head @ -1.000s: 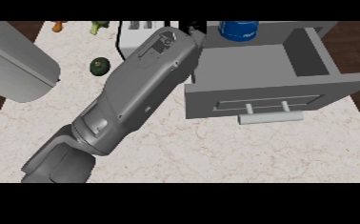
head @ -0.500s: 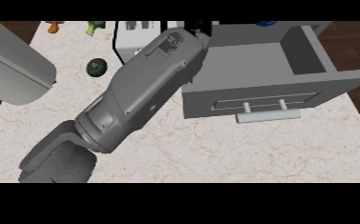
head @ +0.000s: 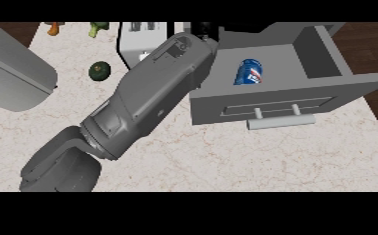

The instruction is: Pick up the can, place it into the drawer and close the drawer

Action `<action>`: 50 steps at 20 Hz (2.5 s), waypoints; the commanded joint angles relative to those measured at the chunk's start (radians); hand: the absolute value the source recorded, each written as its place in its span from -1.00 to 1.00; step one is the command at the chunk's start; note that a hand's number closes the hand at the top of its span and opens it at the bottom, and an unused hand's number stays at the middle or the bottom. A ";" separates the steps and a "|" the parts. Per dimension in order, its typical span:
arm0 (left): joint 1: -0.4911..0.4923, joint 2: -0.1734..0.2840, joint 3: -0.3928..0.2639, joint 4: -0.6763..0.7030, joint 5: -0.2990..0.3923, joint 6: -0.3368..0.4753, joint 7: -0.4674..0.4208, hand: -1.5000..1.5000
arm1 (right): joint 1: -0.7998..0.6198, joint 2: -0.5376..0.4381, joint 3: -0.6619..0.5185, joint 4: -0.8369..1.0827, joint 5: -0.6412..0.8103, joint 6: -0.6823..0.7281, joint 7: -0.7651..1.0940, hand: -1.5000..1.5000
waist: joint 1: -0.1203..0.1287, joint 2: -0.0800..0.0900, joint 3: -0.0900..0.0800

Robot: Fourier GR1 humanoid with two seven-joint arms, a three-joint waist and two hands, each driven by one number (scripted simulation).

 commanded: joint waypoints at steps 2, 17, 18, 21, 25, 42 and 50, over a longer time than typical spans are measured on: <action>0.039 0.000 -0.031 0.013 0.039 0.018 -0.068 -1.00 | 0.009 -0.014 -0.016 -0.009 -0.013 0.018 -0.003 -1.00 | -0.015 0.003 0.000; 0.035 0.000 0.000 0.012 0.126 -0.049 -0.199 -1.00 | -0.116 -0.054 0.033 -0.120 0.318 0.088 -0.196 -1.00 | 0.032 0.001 -0.001; 0.005 0.000 -0.022 -0.013 0.148 0.023 -0.177 -1.00 | -0.123 -0.057 0.047 -0.100 0.355 0.117 -0.241 -1.00 | 0.007 0.005 0.000; 0.031 0.000 -0.038 -0.037 0.149 0.014 -0.213 -1.00 | -0.217 -0.089 0.109 -0.088 0.507 0.079 -0.224 -1.00 | 0.050 0.004 -0.001; -0.002 0.000 -0.029 -0.019 0.156 0.020 -0.221 -1.00 | -0.283 -0.077 0.218 -0.062 0.698 0.060 -0.252 -1.00 | 0.063 0.003 -0.001; 0.007 0.018 -0.002 -0.078 0.105 0.059 -0.096 -1.00 | -0.578 -0.054 0.646 0.393 1.396 -0.214 -0.389 -1.00 | 0.110 -0.017 -0.002; 0.054 0.118 -0.012 -0.140 0.059 0.035 -0.046 -1.00 | -0.756 -0.099 0.721 0.736 1.595 -0.306 -0.428 -1.00 | 0.120 -0.014 -0.002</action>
